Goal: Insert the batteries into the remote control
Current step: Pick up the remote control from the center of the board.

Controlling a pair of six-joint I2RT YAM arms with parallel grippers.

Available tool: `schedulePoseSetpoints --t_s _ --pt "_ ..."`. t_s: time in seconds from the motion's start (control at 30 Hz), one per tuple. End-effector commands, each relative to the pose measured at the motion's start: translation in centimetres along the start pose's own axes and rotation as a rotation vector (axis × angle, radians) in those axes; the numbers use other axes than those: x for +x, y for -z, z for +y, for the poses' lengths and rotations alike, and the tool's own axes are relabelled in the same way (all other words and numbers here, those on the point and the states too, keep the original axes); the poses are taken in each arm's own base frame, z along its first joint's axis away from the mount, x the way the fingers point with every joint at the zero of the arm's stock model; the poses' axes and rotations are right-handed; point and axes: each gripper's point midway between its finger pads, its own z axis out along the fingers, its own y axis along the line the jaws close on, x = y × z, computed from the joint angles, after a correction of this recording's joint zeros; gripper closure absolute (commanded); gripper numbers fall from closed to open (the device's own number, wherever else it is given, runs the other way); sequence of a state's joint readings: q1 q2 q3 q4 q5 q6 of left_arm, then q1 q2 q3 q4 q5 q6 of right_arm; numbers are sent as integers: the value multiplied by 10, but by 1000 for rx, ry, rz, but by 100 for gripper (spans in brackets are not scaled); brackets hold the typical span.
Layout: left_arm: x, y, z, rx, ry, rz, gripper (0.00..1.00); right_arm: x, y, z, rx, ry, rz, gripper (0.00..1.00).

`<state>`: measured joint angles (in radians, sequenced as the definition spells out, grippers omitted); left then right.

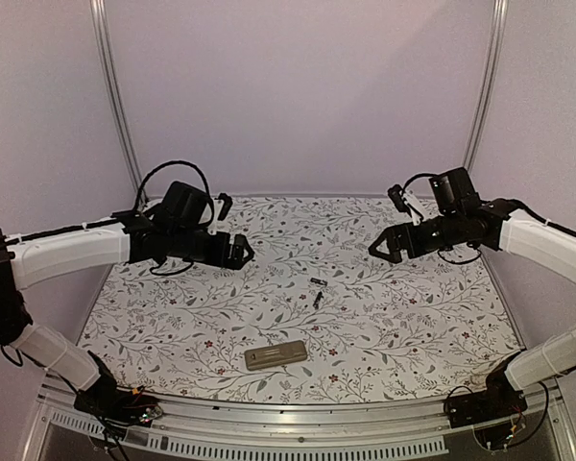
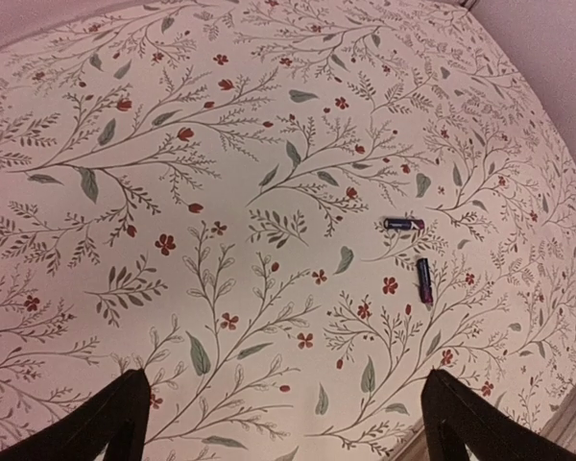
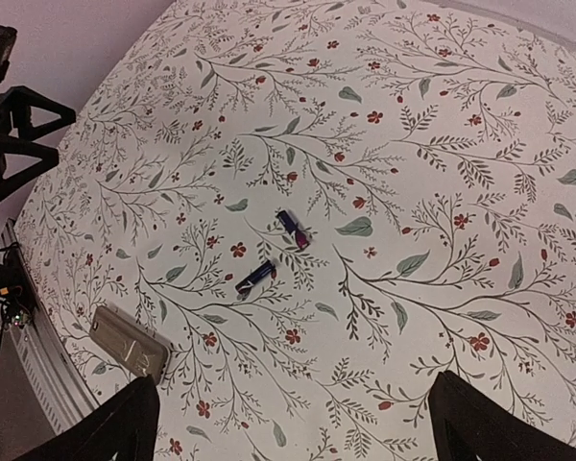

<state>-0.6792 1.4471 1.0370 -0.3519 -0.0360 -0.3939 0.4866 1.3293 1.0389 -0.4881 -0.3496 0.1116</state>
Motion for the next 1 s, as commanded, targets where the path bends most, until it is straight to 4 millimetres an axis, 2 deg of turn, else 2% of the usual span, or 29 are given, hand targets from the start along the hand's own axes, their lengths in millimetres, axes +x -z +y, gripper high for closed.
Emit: schedulePoseSetpoints --t_s 0.0,0.17,0.4,0.5,0.53,0.67,0.8,0.97 --pt "3 12 12 68 80 -4 0 -15 2 22 -51 90 11 1" --pt "-1 29 34 84 173 -39 1 -24 -16 55 -82 253 69 1" --pt "5 36 45 99 236 -30 0 -6 -60 109 -117 549 254 1" --pt "11 35 49 87 256 -14 0 10 -83 120 -86 658 357 1" --pt "12 35 50 89 263 -11 1 19 -94 123 -84 689 404 1" --pt "13 39 56 92 289 -19 0 52 -116 141 -105 794 513 1" --pt "12 44 63 85 318 -34 0 79 -129 159 -142 871 581 3" --pt "13 49 68 103 346 -44 1 109 -143 169 -165 936 657 12"
